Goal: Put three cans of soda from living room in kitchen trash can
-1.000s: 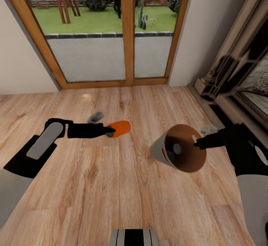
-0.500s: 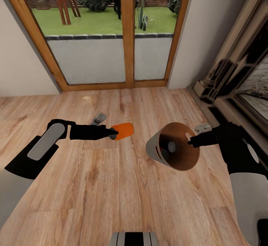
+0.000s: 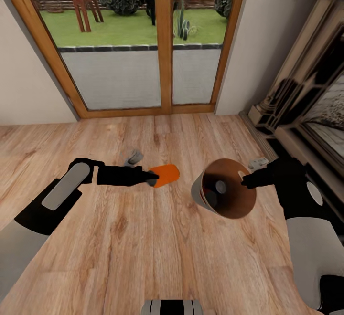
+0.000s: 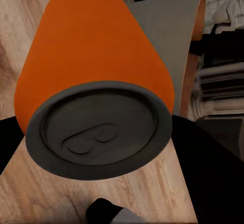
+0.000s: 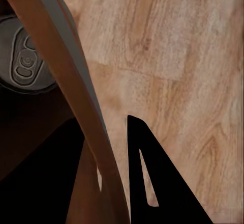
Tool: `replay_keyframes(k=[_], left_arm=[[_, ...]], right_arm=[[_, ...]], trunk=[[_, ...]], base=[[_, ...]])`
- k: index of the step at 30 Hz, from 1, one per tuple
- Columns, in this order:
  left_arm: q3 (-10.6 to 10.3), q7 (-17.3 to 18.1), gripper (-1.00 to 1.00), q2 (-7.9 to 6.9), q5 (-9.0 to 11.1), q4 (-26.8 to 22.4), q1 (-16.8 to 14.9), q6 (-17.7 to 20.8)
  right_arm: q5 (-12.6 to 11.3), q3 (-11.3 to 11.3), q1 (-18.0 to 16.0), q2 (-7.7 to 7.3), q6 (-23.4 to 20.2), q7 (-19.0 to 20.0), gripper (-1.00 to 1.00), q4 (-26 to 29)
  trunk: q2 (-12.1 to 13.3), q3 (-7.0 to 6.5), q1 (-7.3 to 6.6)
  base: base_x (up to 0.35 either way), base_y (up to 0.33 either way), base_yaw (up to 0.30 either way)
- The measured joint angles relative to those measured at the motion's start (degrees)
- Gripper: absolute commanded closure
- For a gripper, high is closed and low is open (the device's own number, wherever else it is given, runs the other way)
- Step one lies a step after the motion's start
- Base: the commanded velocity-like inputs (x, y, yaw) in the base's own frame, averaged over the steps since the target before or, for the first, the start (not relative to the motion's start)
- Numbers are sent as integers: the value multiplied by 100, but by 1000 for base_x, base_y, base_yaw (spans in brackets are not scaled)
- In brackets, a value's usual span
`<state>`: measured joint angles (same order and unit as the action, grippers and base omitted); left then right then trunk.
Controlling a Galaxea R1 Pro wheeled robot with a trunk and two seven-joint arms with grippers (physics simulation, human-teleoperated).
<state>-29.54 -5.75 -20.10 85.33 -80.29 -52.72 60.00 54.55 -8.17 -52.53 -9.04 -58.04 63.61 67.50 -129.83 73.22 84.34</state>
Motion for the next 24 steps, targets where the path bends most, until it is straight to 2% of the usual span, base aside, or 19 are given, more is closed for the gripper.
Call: replay_keyframes(k=[2,15,21,24], left_arm=[[-34,-73,100,0,-2,0,0,0],[-34,-505,100,0,7,0,0,0],[154,-338,100,-195,-35,-170,-120,0],[212,-256,100,-293,-40,-197,-135,0]], right_arm=[[73,-63,-1,19,26,7,100,1],[611,-63,0,18,284,5,100,0],[765,125,0,-179,342,2,100,48],[845,149,-1,-278,364,3,100,55]], trunk=[[0,0,0],[0,0,0],[0,0,0],[0,0,0]], base=[[0,0,0],[0,0,0],[0,0,0],[0,0,0]])
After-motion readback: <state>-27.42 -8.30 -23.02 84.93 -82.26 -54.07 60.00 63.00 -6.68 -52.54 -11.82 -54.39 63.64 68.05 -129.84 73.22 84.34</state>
